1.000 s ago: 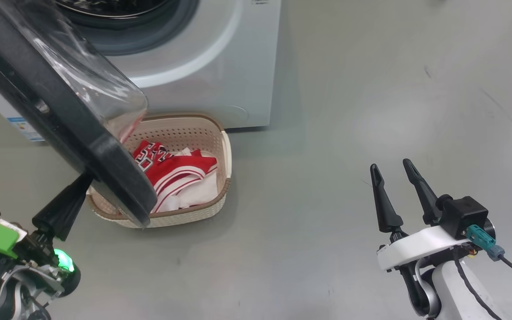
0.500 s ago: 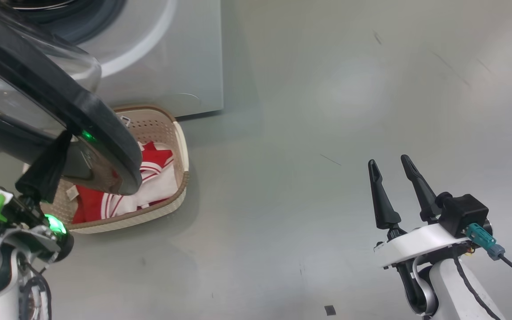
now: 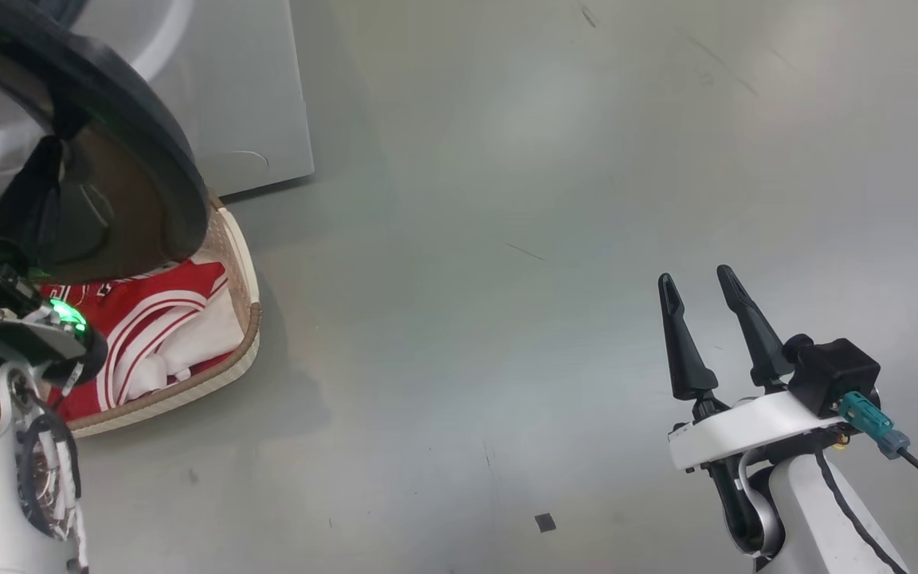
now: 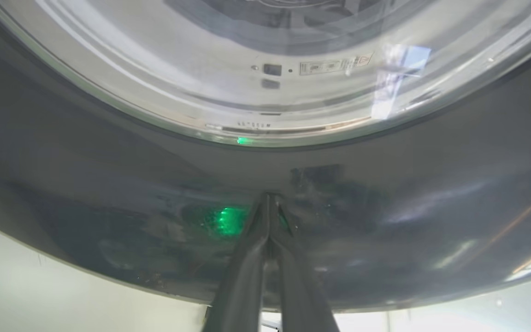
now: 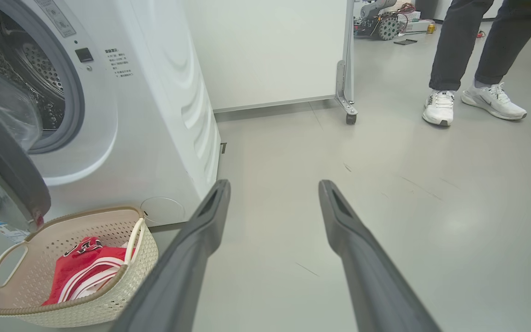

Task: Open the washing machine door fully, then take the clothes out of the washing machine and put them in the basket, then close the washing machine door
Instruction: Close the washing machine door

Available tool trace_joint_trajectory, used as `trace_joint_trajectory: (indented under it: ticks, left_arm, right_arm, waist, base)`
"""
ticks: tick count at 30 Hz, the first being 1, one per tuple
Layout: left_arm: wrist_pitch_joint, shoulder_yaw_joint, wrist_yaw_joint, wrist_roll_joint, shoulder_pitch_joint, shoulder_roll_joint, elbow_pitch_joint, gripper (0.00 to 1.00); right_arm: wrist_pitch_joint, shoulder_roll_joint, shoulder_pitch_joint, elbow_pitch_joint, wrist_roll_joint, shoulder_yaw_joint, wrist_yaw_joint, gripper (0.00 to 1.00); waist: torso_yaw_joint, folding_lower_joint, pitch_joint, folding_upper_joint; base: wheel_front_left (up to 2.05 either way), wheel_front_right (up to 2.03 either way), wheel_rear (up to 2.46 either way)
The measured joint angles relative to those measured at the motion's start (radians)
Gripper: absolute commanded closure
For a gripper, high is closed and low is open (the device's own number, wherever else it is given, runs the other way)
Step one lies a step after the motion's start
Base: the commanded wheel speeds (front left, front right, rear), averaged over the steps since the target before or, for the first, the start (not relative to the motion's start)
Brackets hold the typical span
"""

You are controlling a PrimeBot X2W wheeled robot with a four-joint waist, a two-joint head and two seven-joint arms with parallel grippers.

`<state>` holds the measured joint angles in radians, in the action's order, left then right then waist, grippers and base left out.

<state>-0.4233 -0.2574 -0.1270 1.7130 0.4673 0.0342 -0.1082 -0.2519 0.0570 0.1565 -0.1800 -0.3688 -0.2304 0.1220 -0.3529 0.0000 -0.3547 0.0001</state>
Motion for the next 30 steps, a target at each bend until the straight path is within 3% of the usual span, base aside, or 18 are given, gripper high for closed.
trace_joint_trajectory:
  ticks: [9,18,23,30]
  left_arm:
    - [0.056,0.041,0.000,-0.002,0.073,-0.007,-0.053,1.00]
    - [0.056,0.082,0.005,0.002,0.076,-0.007,-0.115,1.00]
    - [0.053,0.119,0.039,-0.004,0.060,-0.007,-0.130,1.00]
    - [0.036,0.223,0.117,-0.129,-0.046,-0.006,-0.142,1.00]
  right_arm:
    - [0.000,-0.005,0.000,0.002,-0.001,0.012,0.000,0.00]
    - [0.000,-0.009,0.000,0.016,0.000,0.040,0.000,0.00]
    - [0.000,-0.009,0.001,0.026,0.004,0.052,0.000,0.00]
    - [0.000,-0.008,0.000,0.029,0.015,0.068,0.000,0.00]
  waist:
    - [-0.030,0.0000,-0.026,0.0000]
    - [0.000,0.0000,-0.007,0.0000]
    - [0.030,0.0000,0.017,0.0000]
    - [0.087,0.0000,0.063,0.0000]
  base:
    - [0.00,0.00,0.00]
    - [0.00,0.00,0.00]
    - [0.00,0.00,0.00]
    - [0.00,0.00,0.00]
